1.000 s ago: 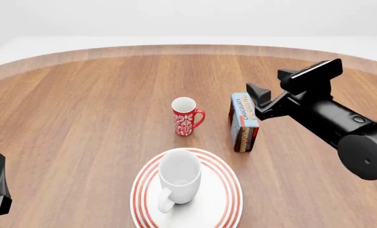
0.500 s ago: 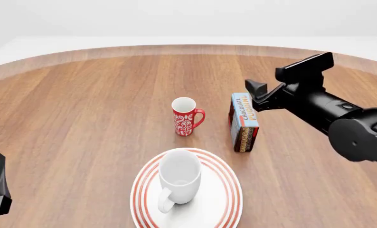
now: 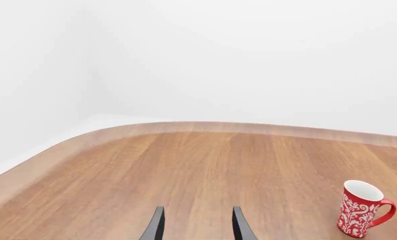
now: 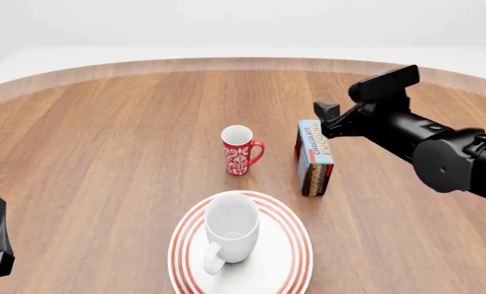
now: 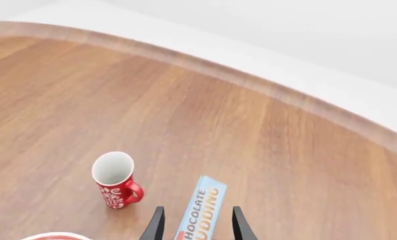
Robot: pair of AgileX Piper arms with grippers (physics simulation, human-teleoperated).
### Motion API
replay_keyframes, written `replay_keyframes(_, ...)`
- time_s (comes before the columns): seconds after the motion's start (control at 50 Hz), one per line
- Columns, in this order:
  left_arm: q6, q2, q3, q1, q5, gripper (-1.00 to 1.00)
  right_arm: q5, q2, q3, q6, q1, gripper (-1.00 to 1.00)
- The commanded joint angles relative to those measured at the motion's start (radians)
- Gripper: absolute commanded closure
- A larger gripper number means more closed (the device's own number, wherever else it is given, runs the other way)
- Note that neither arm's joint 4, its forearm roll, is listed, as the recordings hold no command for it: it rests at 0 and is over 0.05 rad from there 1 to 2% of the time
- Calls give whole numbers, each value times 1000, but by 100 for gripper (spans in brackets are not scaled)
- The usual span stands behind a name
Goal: Pick up the white mug and put it on the plate, and put the chocolate pudding to the right of the plate.
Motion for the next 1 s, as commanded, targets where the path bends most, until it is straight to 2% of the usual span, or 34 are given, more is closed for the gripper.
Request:
replay_keyframes(0.02, -3, 0, 1, 1, -2, -100, 23, 41, -31, 14, -4, -100)
replay_keyframes(1.0, -7, 0, 0, 4, 0, -100, 61, 171, -116, 70, -8, -100)
